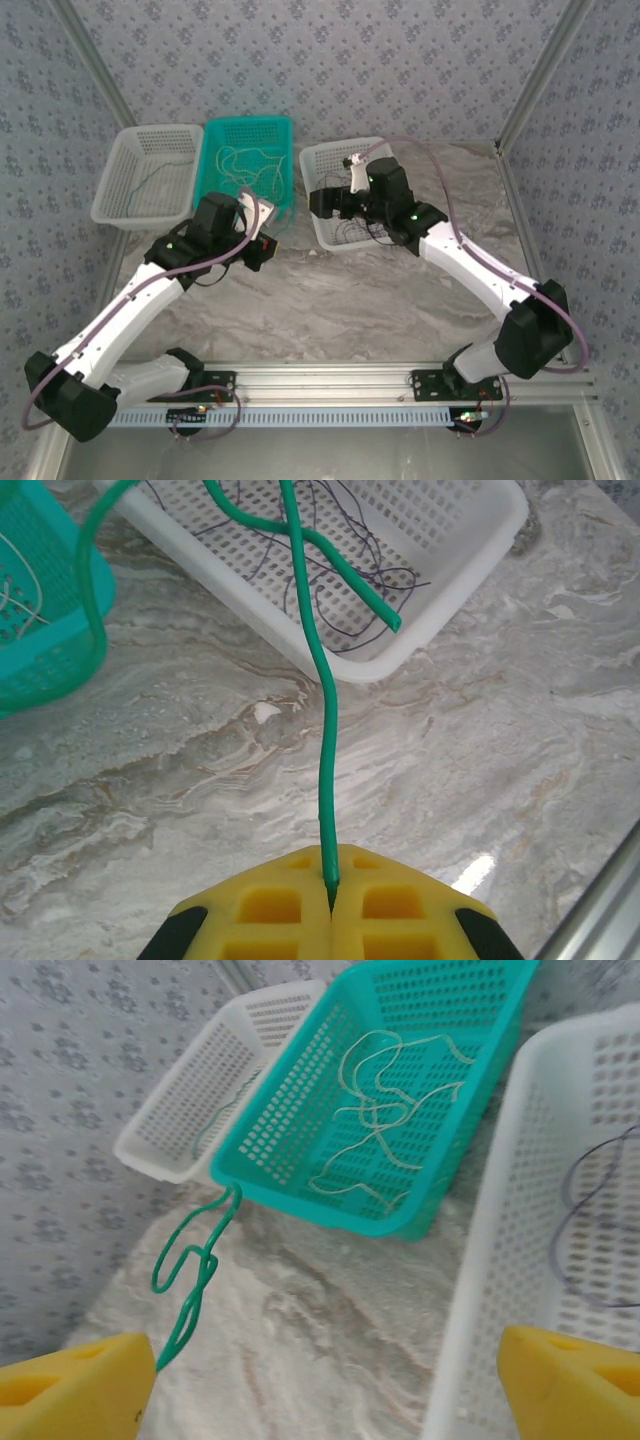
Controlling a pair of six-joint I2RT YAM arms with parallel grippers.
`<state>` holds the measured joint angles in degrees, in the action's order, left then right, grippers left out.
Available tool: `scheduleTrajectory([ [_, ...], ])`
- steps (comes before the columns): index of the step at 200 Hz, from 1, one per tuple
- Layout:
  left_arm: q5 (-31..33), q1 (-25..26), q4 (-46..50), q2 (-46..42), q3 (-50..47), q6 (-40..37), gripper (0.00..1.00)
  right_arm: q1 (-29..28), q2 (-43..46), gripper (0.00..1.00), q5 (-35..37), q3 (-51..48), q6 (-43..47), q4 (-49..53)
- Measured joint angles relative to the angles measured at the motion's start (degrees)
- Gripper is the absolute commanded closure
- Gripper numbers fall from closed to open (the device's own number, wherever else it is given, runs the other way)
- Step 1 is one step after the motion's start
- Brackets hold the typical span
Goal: Untangle the cables
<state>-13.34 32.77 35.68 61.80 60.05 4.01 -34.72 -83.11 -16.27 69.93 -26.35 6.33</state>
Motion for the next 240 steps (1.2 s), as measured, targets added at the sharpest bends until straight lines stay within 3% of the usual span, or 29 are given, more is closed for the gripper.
scheduleTrajectory([
  [40,4.2,0.0,-1.79,-0.02,-1.4,-0.15,1.0,-0.68,-6.12,0.12,-9.4,1.05,-10.71,-3.54],
  [95,6.82,-0.02,-3.34,-0.46,-2.36,0.09,1.0,-4.37,-8.74,0.28,-13.38,2.25,-15.06,-4.13],
  [147,6.75,0.0,-4.44,-0.66,-2.38,0.11,1.0,-5.7,-11.52,0.84,-13.11,3.19,-16.0,-5.42],
  [169,6.75,0.0,-4.57,-0.9,-2.54,0.11,1.0,-5.53,-11.52,1.0,-11.87,3.1,-15.74,-6.14],
  [240,6.95,-0.46,-5.95,-3.19,-3.17,1.07,1.0,-1.38,-7.28,1.0,-4.46,-3.45,-12.15,-6.73],
])
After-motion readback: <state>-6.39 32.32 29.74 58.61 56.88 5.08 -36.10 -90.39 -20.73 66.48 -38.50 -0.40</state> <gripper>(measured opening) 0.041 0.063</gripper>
